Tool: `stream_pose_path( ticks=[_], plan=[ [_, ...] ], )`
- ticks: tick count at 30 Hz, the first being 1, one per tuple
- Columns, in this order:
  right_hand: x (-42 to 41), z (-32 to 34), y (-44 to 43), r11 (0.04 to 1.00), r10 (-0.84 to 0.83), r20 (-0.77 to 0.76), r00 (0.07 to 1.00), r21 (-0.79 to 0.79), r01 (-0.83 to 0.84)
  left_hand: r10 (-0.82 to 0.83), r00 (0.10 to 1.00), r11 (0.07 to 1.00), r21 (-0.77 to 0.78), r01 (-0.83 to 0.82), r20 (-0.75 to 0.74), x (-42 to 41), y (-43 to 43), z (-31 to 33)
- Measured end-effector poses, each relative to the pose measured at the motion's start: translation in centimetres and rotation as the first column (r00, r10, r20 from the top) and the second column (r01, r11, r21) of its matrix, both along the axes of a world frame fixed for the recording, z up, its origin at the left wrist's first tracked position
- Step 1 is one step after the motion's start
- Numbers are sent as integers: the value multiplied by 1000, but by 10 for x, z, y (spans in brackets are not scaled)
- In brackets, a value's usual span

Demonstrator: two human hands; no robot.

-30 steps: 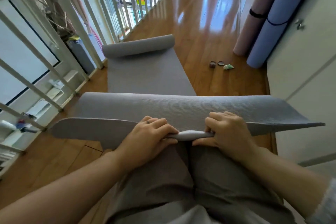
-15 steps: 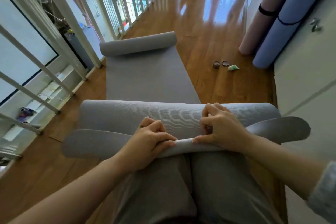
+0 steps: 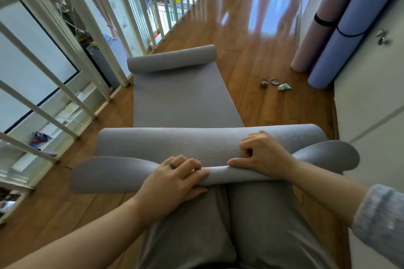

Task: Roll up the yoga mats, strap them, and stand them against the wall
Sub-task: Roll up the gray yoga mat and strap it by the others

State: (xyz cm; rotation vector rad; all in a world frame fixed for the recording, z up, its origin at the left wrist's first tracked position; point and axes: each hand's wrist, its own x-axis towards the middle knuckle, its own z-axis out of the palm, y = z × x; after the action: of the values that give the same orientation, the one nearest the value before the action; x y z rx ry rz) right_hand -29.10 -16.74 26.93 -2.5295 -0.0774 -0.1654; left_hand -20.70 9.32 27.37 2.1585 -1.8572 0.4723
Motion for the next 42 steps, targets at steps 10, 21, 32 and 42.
stream_pose_path(
  ticks=[10, 21, 32, 42],
  plan=[
    [-56, 11, 10, 913, 119, 300, 947, -408, 15, 289, 957, 952, 104, -287, -6, -24, -5, 14],
    [-51, -1, 11, 900, -104, 389, 916, -355, 253, 303, 948, 949, 122, -291, -94, 2, -17, 16],
    [5, 16, -19, 972, -215, -262, 941, 36, 233, 399, 753, 905, 357, -231, -523, 57, -41, 26],
    [32, 27, -28, 950, -133, -601, 788, 150, 274, 212, 940, 967, -80, -241, -269, 32, -22, 7]
  ],
)
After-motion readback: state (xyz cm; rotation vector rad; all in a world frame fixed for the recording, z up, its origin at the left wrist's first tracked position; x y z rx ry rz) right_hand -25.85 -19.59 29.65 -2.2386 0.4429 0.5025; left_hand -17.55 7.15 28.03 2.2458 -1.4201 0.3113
